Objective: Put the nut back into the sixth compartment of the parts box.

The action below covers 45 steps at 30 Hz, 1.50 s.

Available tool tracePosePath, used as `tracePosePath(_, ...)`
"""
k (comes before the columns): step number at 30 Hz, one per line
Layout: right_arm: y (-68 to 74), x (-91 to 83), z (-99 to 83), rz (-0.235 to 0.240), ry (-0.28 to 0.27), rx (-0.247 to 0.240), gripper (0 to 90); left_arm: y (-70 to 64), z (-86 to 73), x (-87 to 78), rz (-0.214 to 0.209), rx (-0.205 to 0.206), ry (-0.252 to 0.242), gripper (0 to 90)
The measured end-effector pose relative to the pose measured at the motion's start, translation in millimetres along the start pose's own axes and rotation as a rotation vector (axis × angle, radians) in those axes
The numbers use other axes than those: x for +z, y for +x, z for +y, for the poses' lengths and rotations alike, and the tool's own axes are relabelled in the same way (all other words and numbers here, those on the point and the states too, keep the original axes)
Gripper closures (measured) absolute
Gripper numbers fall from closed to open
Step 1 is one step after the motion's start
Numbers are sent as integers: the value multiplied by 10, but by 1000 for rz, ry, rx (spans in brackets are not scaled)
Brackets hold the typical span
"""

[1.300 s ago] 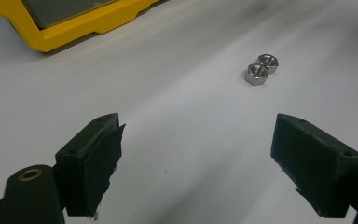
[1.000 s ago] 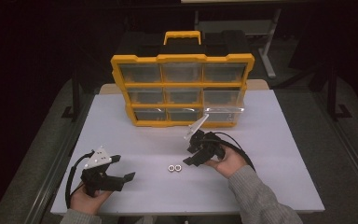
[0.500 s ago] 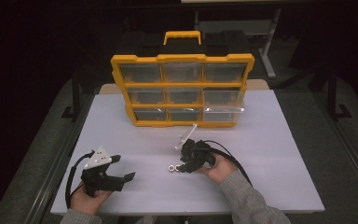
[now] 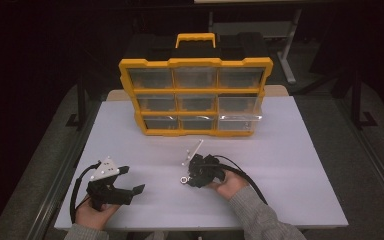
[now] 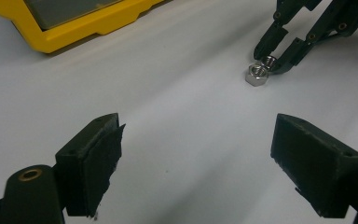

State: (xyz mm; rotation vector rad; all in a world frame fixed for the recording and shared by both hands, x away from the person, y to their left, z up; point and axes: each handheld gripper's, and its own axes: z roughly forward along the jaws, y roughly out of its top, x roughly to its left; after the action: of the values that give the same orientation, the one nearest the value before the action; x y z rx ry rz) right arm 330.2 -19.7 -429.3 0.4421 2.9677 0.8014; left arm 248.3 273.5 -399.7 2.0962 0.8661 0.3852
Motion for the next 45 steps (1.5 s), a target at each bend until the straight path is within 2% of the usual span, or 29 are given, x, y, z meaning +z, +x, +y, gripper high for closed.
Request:
tracePosePath(7, -3, -1, 5, 1, 5, 3, 690, -6, 1, 5, 0, -5, -2, 160)
tracePosePath(15, -59, -8, -7, 38, -10, 33, 692, -4, 1, 6, -1, -4, -1, 160)
tracePosePath(20, -60, -35, 3, 42, -13, 28, 692, -2, 1, 6, 0, -3, -2, 160)
tracePosePath(23, -80, -87, -2, 63, -28, 42, 692, 0, 4, 4, 1, 4, -1, 160)
tracePosePath(30, -123, -237, -4, 77, -42, 62, 692, -2, 10, 9, 2, 10, -6, 160)
tracePosePath(45, -232, -608, 114, 78, -85, 77, 692, 3, 7, 6, 2, 3, -7, 160)
